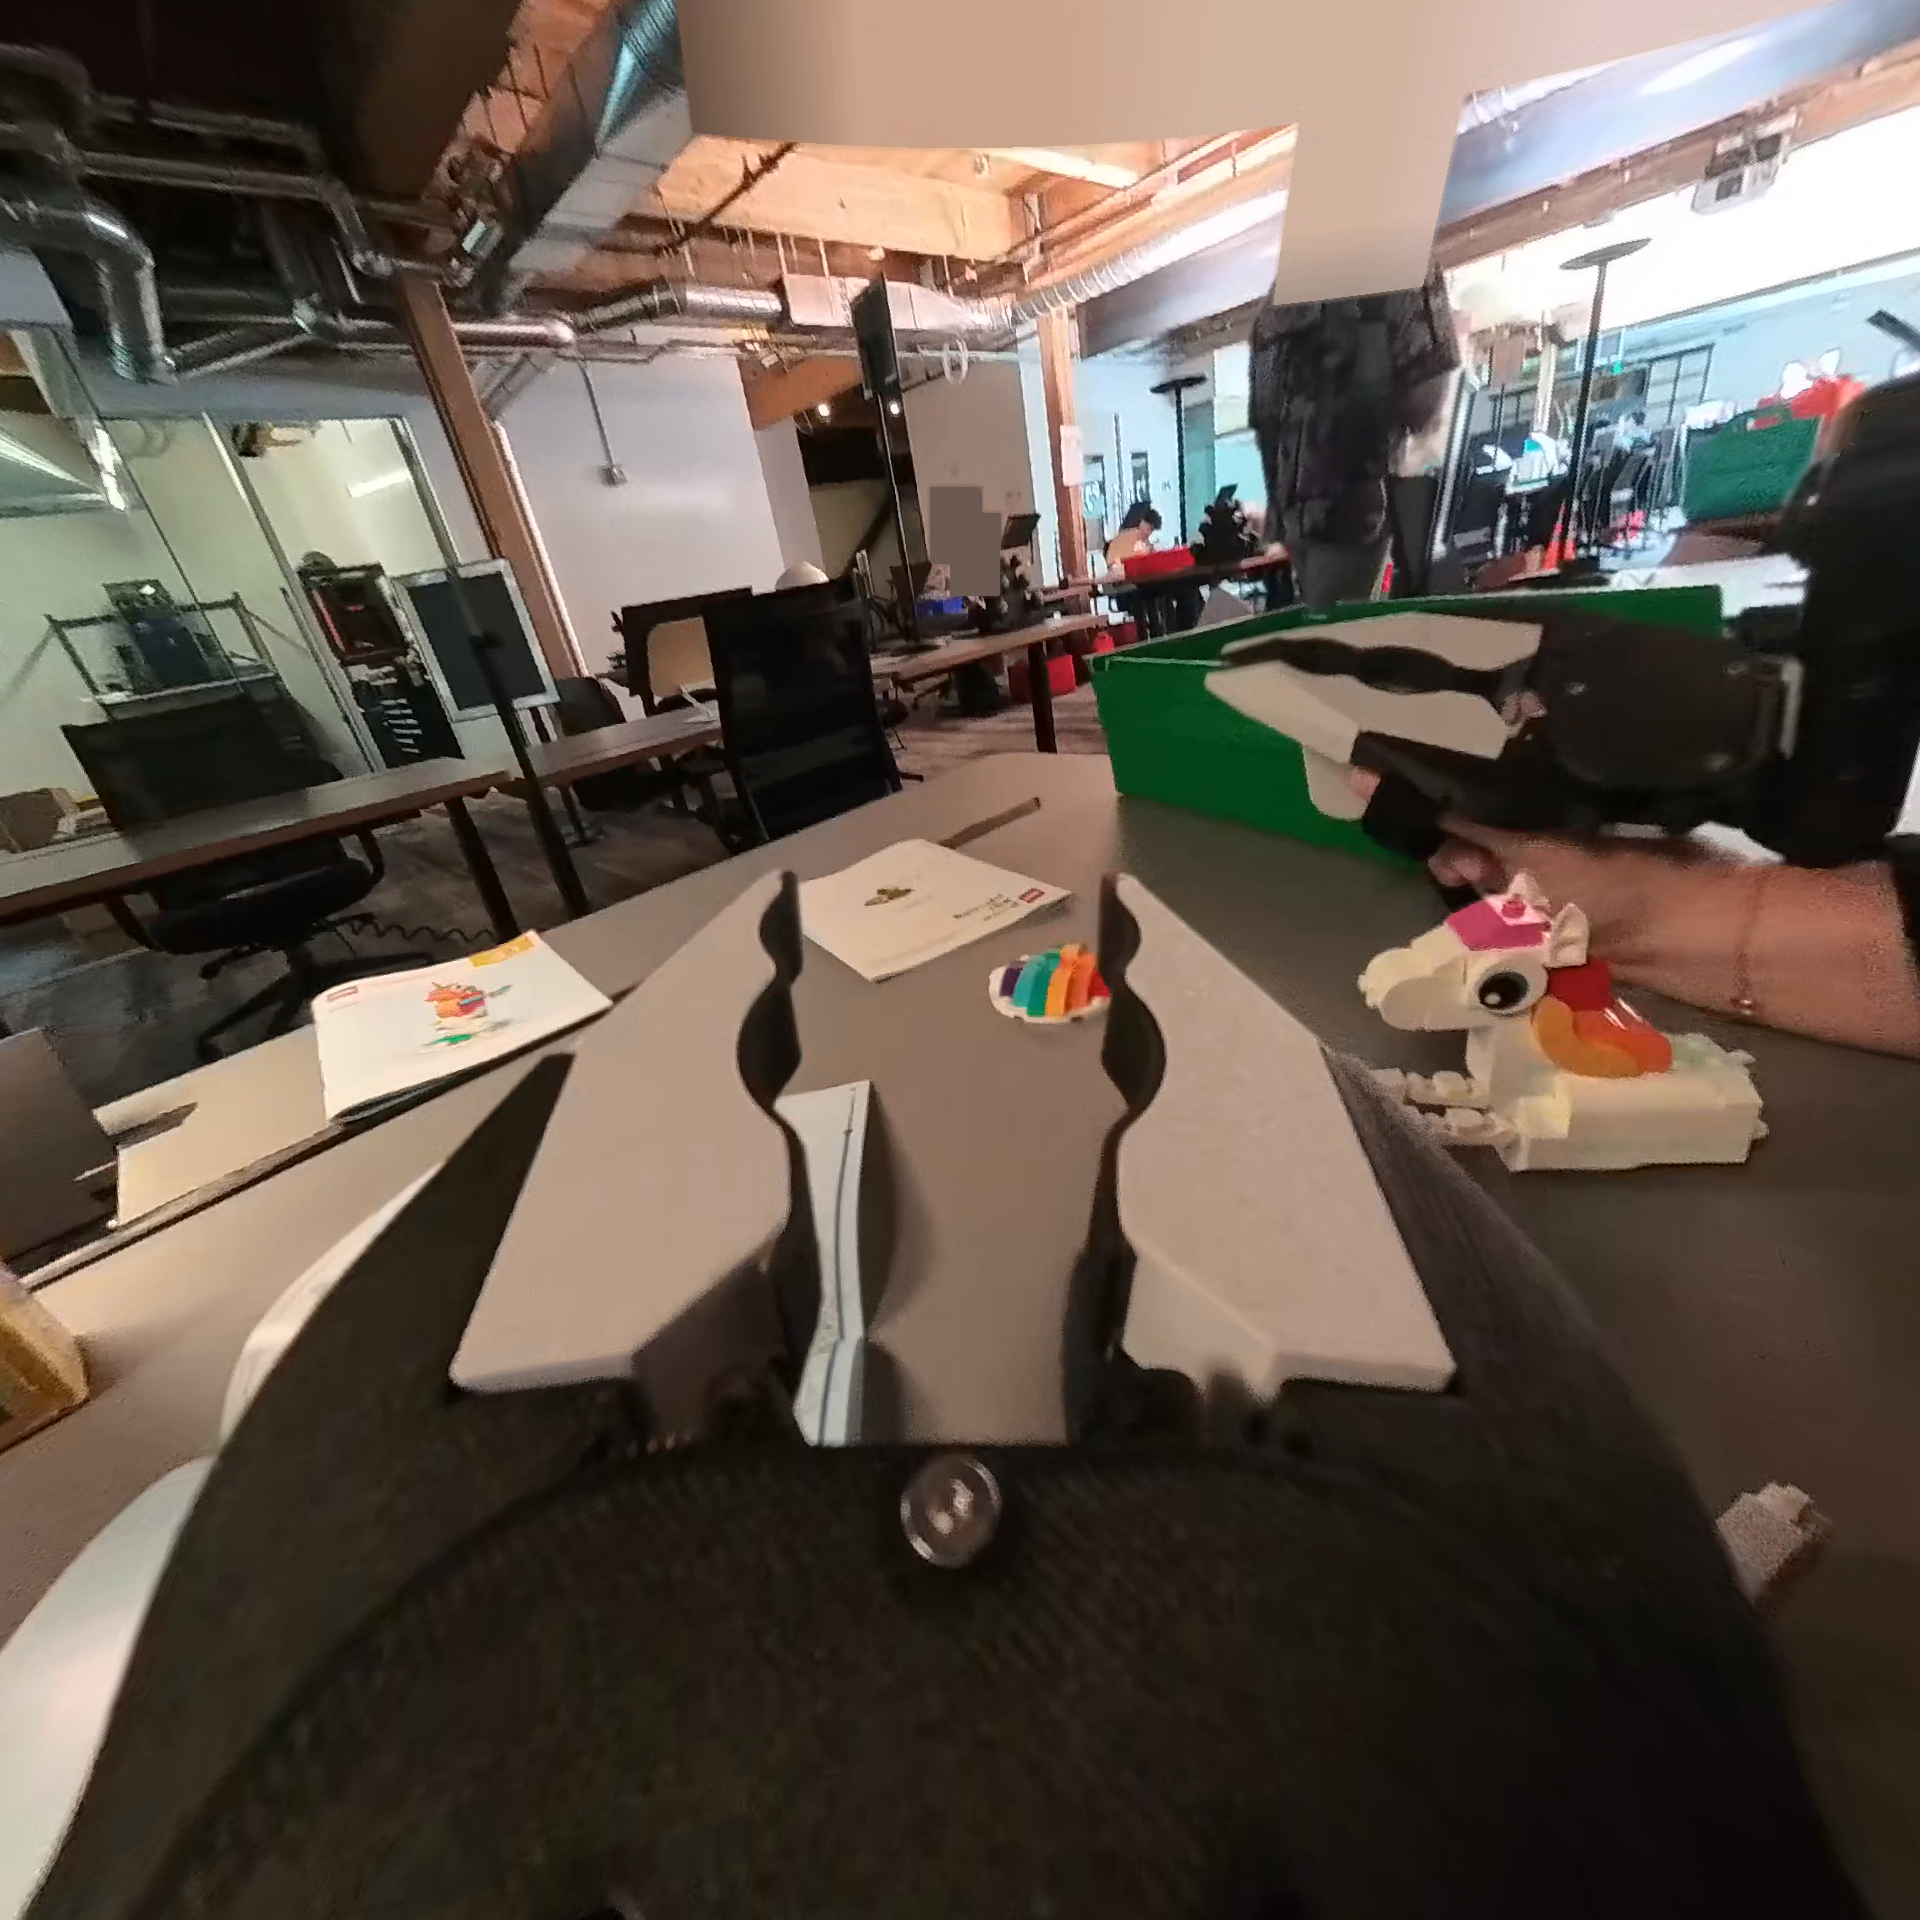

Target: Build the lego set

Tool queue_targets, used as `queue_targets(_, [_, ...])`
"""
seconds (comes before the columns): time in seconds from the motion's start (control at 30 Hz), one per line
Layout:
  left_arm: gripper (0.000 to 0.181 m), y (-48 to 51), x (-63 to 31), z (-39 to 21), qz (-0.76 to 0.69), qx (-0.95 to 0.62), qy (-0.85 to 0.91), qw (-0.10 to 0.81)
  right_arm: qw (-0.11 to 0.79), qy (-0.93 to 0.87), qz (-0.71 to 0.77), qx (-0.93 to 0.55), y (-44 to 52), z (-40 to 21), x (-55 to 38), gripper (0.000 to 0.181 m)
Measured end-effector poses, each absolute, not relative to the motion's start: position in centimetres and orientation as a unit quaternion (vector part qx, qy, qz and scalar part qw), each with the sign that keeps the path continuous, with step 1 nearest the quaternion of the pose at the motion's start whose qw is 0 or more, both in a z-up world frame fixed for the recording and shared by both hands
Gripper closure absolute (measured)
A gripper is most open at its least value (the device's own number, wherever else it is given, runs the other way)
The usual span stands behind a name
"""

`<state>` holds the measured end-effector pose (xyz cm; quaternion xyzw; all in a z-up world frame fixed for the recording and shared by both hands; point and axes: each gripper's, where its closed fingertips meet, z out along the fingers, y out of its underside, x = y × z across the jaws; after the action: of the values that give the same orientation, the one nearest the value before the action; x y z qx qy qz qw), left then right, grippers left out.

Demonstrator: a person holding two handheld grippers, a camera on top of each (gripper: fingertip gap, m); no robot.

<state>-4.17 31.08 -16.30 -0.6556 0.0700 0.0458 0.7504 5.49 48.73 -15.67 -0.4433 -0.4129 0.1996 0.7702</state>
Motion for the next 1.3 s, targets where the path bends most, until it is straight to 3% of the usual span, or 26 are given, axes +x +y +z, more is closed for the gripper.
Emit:
queue_targets(0.9, [0.128,31.0,-7.1,-16.1,0.015,-0.647,-0.008,0.762,0.782,-0.389,0.204,-0.443,49.1,-14.8,6.4,0.172])
queue_targets(1.13, [0.128,28.9,-7.0,-14.6,-0.001,-0.625,-0.015,0.78,0.791,-0.363,0.263,-0.417,47.0,-13.5,9.3,0.156])
queue_targets(1.3, [0.128,26.3,-2.8,-15.0,-0.005,-0.64,0.096,0.762,0.8,-0.354,0.243,-0.42,46.4,-13.3,11.4,0.157])
